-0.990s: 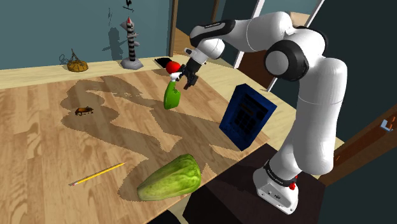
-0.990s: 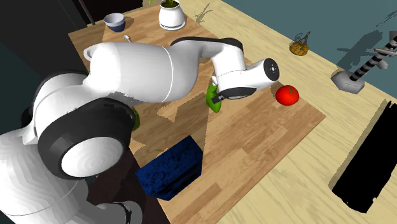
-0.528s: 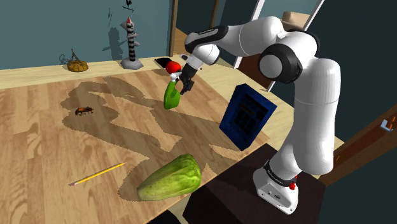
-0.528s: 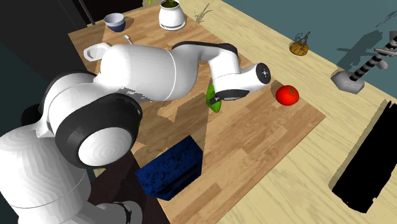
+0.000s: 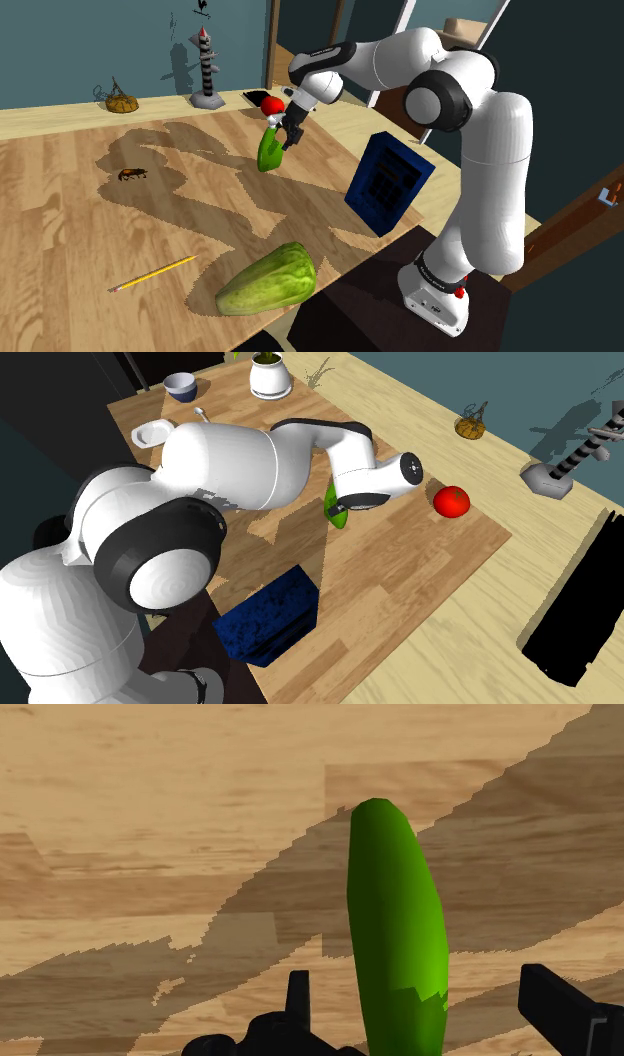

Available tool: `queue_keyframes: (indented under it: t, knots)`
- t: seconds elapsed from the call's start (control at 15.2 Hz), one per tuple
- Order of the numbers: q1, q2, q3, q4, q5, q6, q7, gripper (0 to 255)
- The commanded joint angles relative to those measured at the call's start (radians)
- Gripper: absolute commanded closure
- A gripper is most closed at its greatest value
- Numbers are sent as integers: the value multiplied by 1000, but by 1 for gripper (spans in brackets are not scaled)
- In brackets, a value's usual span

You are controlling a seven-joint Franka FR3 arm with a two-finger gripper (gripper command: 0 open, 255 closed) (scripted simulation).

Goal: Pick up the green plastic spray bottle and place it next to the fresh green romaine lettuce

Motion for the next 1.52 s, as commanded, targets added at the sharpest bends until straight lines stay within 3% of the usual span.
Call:
queue_keyframes:
  t: [0.0,0.59,1.45]
  knots:
    - [0,0,0,0,0,0,0,255]
    - [0,0,0,0,0,0,0,255]
    - [18,-87,-34,45,-77,-91,93,255]
